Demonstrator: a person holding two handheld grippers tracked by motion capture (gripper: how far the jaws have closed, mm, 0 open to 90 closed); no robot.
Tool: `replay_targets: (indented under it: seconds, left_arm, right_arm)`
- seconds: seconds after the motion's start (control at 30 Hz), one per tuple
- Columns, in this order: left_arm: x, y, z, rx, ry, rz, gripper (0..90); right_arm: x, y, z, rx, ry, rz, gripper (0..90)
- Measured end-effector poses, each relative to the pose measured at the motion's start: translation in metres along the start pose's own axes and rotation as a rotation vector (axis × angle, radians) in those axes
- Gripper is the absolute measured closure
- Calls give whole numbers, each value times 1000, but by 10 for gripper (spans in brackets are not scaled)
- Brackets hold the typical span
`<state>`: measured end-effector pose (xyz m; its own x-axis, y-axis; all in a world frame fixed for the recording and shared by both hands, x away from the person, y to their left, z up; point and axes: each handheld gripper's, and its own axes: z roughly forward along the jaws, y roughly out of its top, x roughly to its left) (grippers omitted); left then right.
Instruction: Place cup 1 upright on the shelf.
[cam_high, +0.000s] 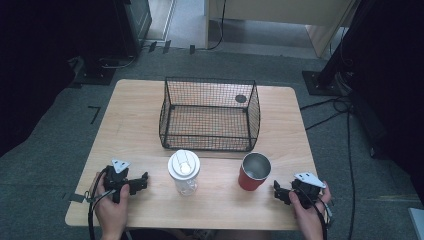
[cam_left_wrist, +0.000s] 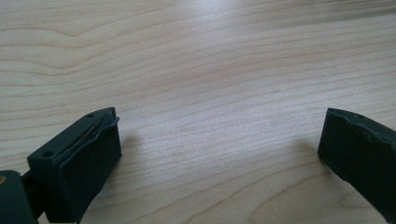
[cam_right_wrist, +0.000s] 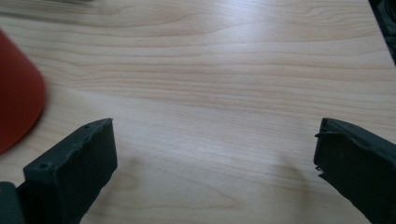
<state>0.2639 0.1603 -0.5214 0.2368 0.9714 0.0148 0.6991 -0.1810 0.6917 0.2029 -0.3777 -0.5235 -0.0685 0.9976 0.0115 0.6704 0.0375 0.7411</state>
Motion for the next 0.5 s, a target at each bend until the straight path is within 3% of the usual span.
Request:
replay_targets:
  seconds: [0.5]
  left_arm:
    - [0,0,0,0,-1,0,0]
  right_arm:
    - [31,-1,-12,-26,136,-74,0]
